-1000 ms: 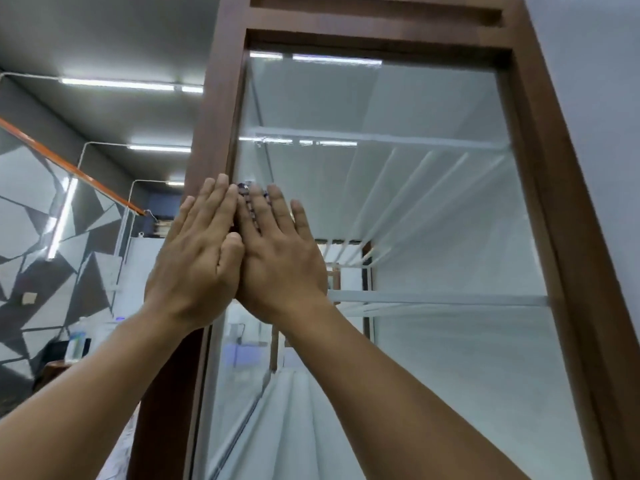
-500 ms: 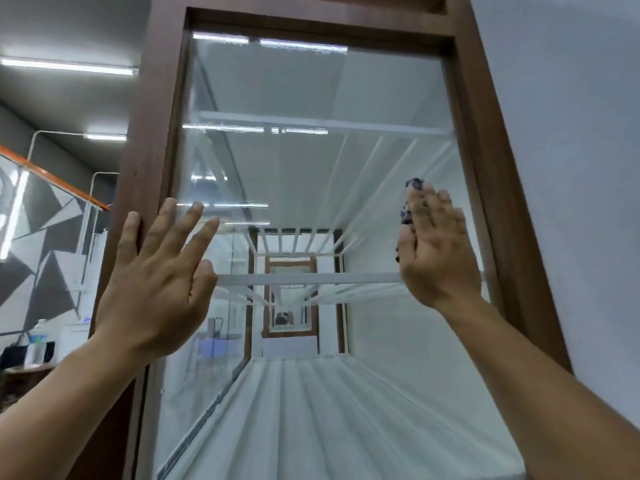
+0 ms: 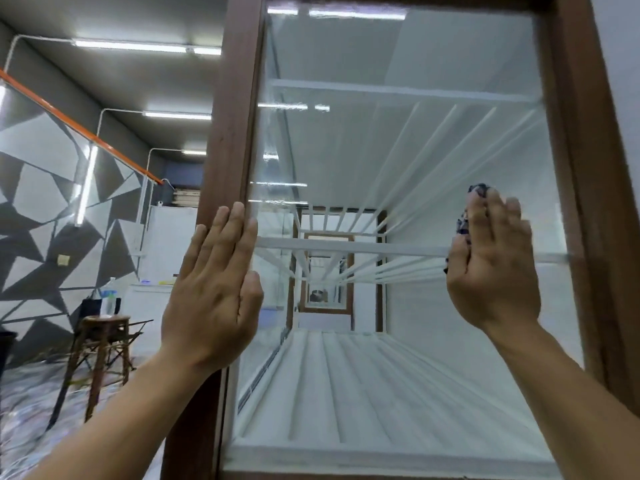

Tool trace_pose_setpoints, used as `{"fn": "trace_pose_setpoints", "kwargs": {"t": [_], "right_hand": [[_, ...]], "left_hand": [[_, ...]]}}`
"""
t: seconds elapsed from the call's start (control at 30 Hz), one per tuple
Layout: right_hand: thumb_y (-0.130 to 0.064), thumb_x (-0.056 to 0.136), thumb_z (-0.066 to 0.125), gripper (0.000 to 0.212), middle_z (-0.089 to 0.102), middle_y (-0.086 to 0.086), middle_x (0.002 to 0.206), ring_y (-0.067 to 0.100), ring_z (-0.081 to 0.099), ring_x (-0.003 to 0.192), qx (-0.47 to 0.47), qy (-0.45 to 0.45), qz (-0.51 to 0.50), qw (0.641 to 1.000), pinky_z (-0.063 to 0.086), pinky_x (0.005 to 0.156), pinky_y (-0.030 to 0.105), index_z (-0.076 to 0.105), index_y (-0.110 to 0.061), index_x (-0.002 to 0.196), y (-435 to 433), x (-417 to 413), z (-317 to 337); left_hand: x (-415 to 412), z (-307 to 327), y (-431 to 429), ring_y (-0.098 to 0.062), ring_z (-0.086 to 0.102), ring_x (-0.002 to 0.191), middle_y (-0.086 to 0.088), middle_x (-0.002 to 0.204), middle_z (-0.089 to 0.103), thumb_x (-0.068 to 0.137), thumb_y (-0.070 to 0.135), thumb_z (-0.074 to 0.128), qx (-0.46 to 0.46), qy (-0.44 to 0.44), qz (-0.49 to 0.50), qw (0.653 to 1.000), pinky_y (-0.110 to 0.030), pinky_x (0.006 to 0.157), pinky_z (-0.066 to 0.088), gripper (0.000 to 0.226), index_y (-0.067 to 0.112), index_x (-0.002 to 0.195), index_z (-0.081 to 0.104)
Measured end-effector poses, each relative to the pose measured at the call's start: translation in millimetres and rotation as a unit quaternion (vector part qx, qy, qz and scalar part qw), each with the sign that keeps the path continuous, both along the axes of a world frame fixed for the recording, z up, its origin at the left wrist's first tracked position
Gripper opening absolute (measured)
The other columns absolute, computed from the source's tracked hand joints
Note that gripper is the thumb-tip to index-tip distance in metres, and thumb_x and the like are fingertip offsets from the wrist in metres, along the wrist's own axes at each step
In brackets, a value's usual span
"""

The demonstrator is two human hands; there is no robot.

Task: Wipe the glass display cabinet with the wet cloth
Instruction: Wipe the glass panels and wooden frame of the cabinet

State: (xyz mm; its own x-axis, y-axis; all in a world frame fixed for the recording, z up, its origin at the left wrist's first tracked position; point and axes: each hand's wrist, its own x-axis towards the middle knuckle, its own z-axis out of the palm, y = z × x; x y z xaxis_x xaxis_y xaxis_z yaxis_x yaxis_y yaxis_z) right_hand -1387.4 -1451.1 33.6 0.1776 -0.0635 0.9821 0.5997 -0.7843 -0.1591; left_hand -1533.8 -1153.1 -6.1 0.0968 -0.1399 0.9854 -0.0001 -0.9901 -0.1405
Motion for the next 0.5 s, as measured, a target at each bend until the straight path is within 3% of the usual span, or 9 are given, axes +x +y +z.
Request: {"fn": "trace_pose_setpoints", "kwargs": {"t": [0.17, 0.3, 0.4, 0.5], "right_hand": [[-0.037, 0.101, 0.022, 0.067, 0.008, 0.007, 0.173, 0.026, 0.001, 0.161, -0.082, -0.061, 0.032, 0.994, -0.003, 0.13, 0.043, 0.012, -0.018, 0.164, 118, -43, 17], [-0.037, 0.102, 0.023, 0.067, 0.009, 0.009, 0.173, 0.029, 0.001, 0.161, -0.167, -0.111, 0.058, 0.978, 0.002, 0.131, 0.048, 0.013, -0.013, 0.164, 194, -73, -13], [-0.039, 0.105, 0.02, 0.066, 0.002, 0.008, 0.173, 0.026, -0.007, 0.16, -0.227, -0.111, 0.065, 0.965, 0.001, 0.13, 0.048, 0.007, -0.014, 0.164, 198, -78, -54], [-0.036, 0.105, 0.029, 0.064, 0.007, 0.005, 0.173, 0.024, 0.0, 0.161, -0.207, -0.104, 0.04, 0.972, 0.007, 0.129, 0.049, 0.015, -0.017, 0.164, 162, -59, -68]], "left_hand": [[1, -1, 3, -0.012, 0.011, 0.158, -0.006, 0.169, 0.02, 0.097, 0.029, 0.021, -0.01, -0.008, -0.034, 0.999, -0.037, 0.129, 0.008, 0.065, 0.006, 0.158, 0.026], [0, 0, 3, -0.012, 0.014, 0.158, -0.008, 0.167, 0.024, 0.095, 0.027, 0.022, -0.007, -0.021, -0.043, 0.999, -0.037, 0.129, 0.01, 0.066, 0.003, 0.156, 0.031], [-1, 0, 5, -0.011, 0.013, 0.158, -0.007, 0.168, 0.024, 0.095, 0.027, 0.022, -0.01, -0.011, -0.052, 0.999, -0.036, 0.129, 0.01, 0.067, 0.003, 0.156, 0.031], [-2, -2, 6, -0.011, 0.011, 0.158, -0.007, 0.169, 0.021, 0.096, 0.027, 0.021, -0.002, 0.0, -0.044, 0.999, -0.037, 0.129, 0.009, 0.066, 0.004, 0.158, 0.028]]}}
